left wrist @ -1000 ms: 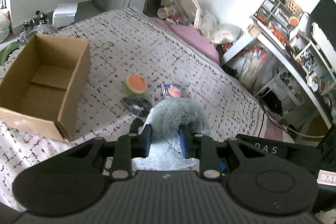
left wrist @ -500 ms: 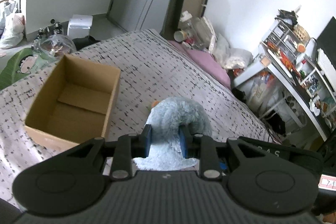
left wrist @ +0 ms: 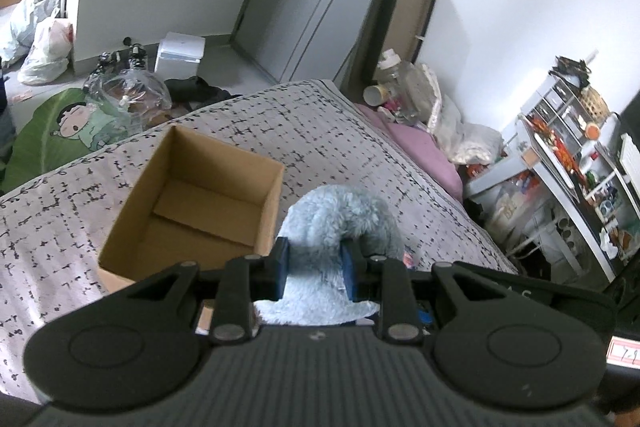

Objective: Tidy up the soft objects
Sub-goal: 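Carry the grey plush toy over the cardboard box and lower it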

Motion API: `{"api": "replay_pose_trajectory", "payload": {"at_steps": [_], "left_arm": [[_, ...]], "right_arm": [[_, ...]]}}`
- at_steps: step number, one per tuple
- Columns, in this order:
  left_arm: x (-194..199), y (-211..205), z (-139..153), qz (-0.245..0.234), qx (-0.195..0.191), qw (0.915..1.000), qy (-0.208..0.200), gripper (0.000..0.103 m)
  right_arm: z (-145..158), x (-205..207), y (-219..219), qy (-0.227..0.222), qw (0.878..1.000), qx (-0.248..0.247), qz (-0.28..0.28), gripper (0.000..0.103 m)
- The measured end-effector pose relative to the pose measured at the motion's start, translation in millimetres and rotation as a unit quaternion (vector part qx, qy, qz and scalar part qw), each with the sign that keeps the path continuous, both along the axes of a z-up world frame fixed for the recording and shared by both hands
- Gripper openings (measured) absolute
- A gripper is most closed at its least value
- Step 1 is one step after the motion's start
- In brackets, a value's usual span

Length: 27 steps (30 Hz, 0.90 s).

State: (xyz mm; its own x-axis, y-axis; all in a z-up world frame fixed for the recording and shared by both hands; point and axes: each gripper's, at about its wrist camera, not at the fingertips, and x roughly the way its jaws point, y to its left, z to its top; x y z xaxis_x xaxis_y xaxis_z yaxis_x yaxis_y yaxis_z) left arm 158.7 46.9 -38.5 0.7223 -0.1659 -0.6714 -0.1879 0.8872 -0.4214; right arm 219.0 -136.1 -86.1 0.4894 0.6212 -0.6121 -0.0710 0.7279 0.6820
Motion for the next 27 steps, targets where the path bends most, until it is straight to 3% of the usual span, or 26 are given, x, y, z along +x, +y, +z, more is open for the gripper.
{"api": "replay_pose_trajectory", "payload": {"at_steps": [13,27], "left_arm": [[8.2,62.0,-20.0,0.036,-0.018,0.9990,0.022,0.026],[26.6,107.4,-71.3,0.060,-0.049,0.9945,0.071,0.026]], "right_arm": [[-14.7,17.0,63.5,0.017,0.999,-0.014,0.034,0.018],[-54.1,37.2,109.1,0.059,0.996,-0.051,0.050,0.018]]}}
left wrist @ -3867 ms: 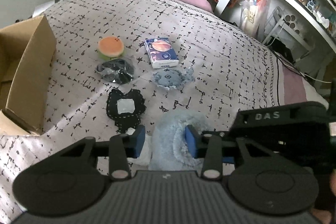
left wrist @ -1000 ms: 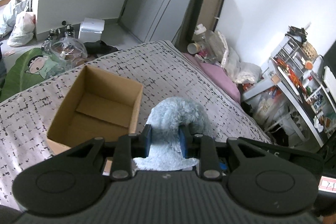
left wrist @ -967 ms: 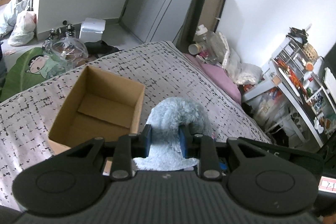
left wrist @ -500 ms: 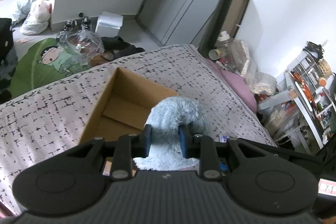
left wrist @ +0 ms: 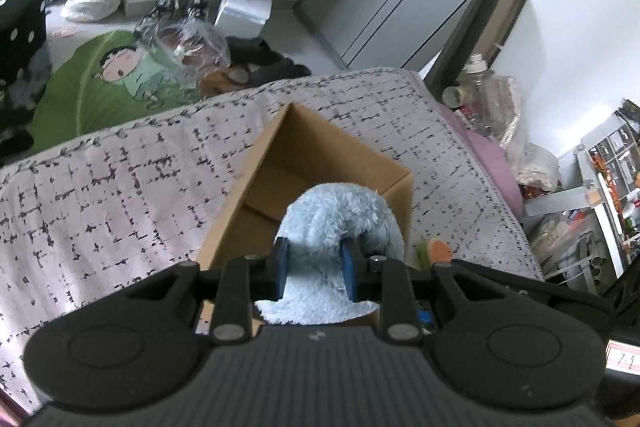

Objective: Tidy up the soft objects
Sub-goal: 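Carry the grey plush toy over the cardboard box and lower it, then open the left gripper to release the plush toy into the box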

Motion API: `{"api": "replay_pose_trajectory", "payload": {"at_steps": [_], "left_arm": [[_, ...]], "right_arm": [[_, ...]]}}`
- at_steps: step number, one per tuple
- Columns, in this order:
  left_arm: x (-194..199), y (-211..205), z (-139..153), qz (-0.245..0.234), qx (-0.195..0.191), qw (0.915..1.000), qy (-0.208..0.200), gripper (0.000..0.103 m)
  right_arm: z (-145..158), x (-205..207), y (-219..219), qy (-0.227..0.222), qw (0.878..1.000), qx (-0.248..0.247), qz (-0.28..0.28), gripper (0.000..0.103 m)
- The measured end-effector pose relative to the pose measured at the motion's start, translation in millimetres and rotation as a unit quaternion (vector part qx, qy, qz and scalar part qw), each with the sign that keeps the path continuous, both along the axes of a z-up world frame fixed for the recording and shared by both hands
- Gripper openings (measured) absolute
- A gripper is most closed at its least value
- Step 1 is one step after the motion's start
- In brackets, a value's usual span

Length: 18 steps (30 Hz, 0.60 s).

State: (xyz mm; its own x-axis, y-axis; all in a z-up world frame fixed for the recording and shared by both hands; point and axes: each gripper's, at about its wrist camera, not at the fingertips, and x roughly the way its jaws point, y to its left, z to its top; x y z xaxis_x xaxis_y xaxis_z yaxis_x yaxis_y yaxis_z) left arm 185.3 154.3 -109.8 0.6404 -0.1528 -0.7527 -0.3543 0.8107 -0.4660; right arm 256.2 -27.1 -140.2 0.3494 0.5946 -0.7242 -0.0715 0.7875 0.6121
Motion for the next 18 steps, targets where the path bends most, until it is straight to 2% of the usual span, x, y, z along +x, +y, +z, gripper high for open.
{"api": "replay_pose_trajectory", "payload": {"at_steps": [7,12,16,18], "left_arm": [[8.4,8.3,-27.8,0.007,-0.023,0.9993,0.029,0.026],[12.5,5.9,-32.2,0.011,-0.031,0.9990,0.031,0.026],[13.7,-0.2,-31.1,0.013,-0.014,0.9992,0.034,0.027],[12.4,-2.0,-27.4,0.021,-0.002,0.9992,0.035,0.030]], "right_arm": [[-18.9,6.6,6.4,0.025,0.999,-0.020,-0.003,0.022],[-15.2,2.9,0.4,0.024,0.999,-0.019,-0.016,0.023],[-10.5,0.9,-2.5,0.021,1.000,-0.016,-0.007,0.024],[-7.3,-1.3,-4.6,0.020,1.000,-0.012,-0.004,0.025]]}}
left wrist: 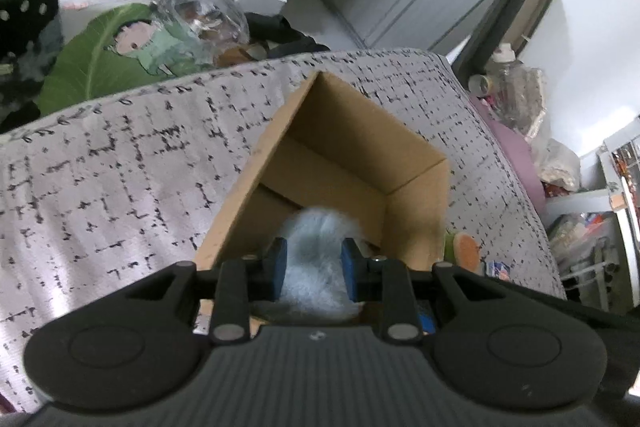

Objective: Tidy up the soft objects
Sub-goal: 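Open the left gripper to release the plush toy into the box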

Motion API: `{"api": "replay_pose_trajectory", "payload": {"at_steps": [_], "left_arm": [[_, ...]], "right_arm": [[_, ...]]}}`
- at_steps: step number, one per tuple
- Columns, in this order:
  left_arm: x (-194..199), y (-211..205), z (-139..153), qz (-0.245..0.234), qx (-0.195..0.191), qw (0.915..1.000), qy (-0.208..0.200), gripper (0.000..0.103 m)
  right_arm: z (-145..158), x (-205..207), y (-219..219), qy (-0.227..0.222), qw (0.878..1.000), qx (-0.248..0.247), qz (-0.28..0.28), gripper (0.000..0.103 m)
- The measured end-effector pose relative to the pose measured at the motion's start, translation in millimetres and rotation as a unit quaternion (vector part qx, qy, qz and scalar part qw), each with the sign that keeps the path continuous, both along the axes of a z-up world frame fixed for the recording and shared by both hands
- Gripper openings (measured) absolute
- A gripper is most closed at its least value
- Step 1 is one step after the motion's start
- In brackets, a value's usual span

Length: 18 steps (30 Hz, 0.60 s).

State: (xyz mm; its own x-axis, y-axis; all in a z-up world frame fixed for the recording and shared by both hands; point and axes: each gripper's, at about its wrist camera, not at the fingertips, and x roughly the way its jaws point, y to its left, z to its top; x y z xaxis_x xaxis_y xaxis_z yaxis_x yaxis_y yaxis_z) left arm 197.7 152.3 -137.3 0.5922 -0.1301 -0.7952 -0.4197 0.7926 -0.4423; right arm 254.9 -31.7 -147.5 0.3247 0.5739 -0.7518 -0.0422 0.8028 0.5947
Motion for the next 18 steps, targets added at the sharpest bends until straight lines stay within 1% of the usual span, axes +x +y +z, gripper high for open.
{"api": "replay_pose_trajectory", "payload": {"at_steps": [4,6,8,9,10,11,13,14,16,18], "left_arm": [[-3.7,-4.8,12.5,0.001,0.011,0.9999,-0.004,0.034],[-6.4,-8.4,20.8,0.000,0.023,0.9997,-0.008,0.038],[-9.5,-12.5,30.0,-0.001,0.035,0.9993,-0.013,0.050],[-10.9,-14.6,34.0,-0.002,0.039,0.9991,-0.015,0.052],[-12.0,-16.7,37.4,-0.003,0.043,0.9989,-0.017,0.055],[-13.7,-19.6,41.7,-0.004,0.049,0.9986,-0.019,0.059],[-16.0,-24.7,48.5,-0.005,0.057,0.9982,-0.019,0.065],[-17.9,-27.6,52.0,-0.006,0.062,0.9978,-0.022,0.069],[-21.8,-32.8,58.2,-0.006,0.070,0.9971,-0.029,0.072],[-26.1,-39.4,63.8,-0.003,0.085,0.9958,-0.033,0.075]], "right_arm": [[8.3,-5.6,-6.0,-0.008,1.000,0.006,0.004,0.026],[13.2,-8.7,-10.9,-0.015,1.000,0.008,0.002,0.030],[19.6,-11.9,-17.9,-0.024,1.000,0.011,0.000,0.033],[22.9,-13.4,-21.2,-0.028,1.000,0.012,-0.001,0.035],[26.5,-15.6,-25.6,-0.033,0.999,0.013,-0.002,0.039],[29.3,-17.0,-29.1,-0.038,0.999,0.012,-0.004,0.046],[35.7,-20.7,-37.8,-0.051,0.999,0.006,-0.007,0.054],[37.8,-22.3,-42.0,-0.056,0.998,0.004,-0.008,0.056],[42.8,-25.3,-50.0,-0.064,0.998,0.002,-0.007,0.060],[47.3,-28.3,-59.0,-0.073,0.997,-0.001,-0.008,0.067]]}}
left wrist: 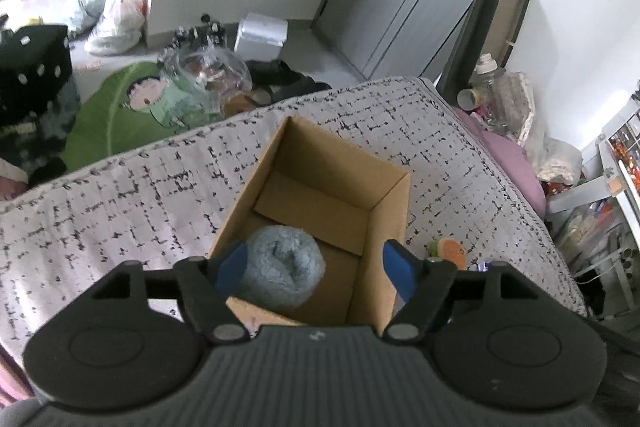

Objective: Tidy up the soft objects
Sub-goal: 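Open the left gripper to release the plush toy into the box, then move the left gripper back toward the white crumpled tissue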

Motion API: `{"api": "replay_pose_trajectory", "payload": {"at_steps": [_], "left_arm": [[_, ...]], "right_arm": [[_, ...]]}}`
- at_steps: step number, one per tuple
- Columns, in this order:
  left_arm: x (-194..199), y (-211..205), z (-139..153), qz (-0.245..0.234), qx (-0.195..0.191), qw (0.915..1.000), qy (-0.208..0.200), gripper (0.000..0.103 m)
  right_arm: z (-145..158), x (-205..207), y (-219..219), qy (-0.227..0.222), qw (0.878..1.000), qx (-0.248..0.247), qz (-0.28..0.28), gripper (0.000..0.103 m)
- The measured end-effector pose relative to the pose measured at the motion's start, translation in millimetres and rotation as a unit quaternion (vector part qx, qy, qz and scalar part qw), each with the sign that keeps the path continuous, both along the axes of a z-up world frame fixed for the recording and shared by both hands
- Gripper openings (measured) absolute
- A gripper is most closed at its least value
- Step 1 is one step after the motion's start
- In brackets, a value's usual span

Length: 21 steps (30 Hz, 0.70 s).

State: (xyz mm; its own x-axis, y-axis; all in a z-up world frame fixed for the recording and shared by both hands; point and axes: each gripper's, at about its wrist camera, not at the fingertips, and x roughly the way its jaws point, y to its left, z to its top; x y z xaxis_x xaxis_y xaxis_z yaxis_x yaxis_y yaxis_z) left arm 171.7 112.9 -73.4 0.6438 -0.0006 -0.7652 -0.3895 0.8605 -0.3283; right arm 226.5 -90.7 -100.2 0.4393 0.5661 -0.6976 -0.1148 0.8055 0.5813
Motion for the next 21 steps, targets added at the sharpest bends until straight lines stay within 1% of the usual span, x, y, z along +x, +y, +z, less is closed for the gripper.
{"api": "replay_pose_trajectory", "payload": {"at_steps": [2,6,8,9,10,11,13,19,21], "left_arm": [[-4.6,-7.0,5.9,-0.001,0.009,0.9999,-0.010,0.078],[-11.4,-18.6,15.0,-0.016,0.023,0.9995,-0.012,0.083],[-14.8,-25.3,19.0,-0.023,0.028,0.9993,-0.009,0.091],[-17.2,-29.6,21.5,-0.023,0.033,0.9991,-0.011,0.093],[-19.5,-33.9,23.9,-0.023,0.041,0.9988,-0.013,0.098],[-21.7,-38.3,26.7,-0.024,0.047,0.9985,-0.016,0.100],[-24.6,-44.2,31.1,-0.022,0.045,0.9985,-0.020,0.102],[-32.7,-61.5,41.4,-0.019,0.053,0.9982,-0.022,0.103],[-35.8,-67.3,44.1,-0.018,0.061,0.9977,-0.022,0.103]], "right_arm": [[5.4,-4.0,-8.7,-0.013,1.000,-0.006,-0.004,0.081],[14.9,-11.7,-27.0,-0.037,0.999,-0.014,-0.011,0.091],[18.9,-15.0,-36.1,-0.046,0.999,-0.014,-0.014,0.097],[20.6,-16.8,-40.3,-0.049,0.999,-0.015,-0.015,0.098],[22.1,-18.4,-44.6,-0.053,0.998,-0.017,-0.016,0.100],[23.8,-20.0,-48.8,-0.057,0.998,-0.018,-0.017,0.101],[26.2,-24.2,-57.0,-0.064,0.998,-0.019,-0.019,0.103],[30.3,-36.9,-81.7,-0.081,0.996,-0.024,-0.023,0.103],[32.1,-41.7,-88.9,-0.092,0.995,-0.029,-0.022,0.103]]}}
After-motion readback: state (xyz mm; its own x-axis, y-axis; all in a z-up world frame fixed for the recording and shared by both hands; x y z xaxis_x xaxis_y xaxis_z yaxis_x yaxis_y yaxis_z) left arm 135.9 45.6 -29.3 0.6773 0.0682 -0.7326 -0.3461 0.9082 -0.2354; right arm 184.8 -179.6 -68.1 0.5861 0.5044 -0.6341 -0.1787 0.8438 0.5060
